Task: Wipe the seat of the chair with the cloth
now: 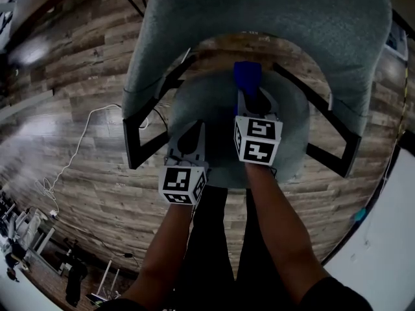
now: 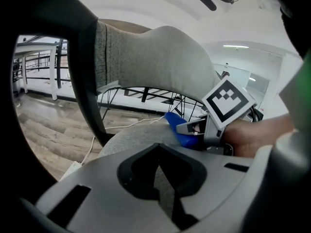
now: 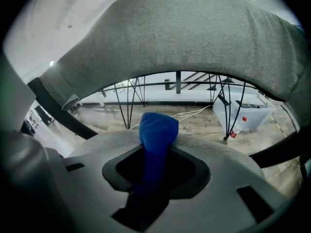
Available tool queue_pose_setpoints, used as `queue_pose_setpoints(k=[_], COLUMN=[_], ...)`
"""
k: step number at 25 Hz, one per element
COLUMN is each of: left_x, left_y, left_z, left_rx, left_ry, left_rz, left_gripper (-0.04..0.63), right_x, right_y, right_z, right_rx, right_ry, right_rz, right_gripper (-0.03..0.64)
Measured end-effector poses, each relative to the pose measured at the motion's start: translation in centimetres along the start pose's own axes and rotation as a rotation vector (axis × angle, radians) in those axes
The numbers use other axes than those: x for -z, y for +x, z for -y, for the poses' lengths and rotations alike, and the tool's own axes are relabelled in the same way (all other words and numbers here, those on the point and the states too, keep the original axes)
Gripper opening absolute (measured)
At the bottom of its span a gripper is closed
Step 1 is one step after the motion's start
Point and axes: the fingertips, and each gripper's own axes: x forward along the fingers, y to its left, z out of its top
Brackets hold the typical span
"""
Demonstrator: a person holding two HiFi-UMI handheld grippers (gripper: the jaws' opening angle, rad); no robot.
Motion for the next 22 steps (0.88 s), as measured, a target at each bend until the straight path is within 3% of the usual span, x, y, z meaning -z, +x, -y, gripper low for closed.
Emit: queue_pose_setpoints(k=[13, 22], left_x=[-0.5, -1.1], left_y=[1.1, 1.5], left_z=[3.0, 3.6], left_rx=[0.037, 0.053], left_ry=[0.034, 0.057], left_rz=[0.002, 0.005], left_gripper=[0.002, 0.002], right_x=[0.8, 1.6], right_y=[-1.8, -3.2], right_z=[7.0, 10.4], right_rx=[0.104, 0.189], right_ry=[0.083, 0.079], right_rz=[0.014, 0.019], right_gripper=[0.13, 0.13])
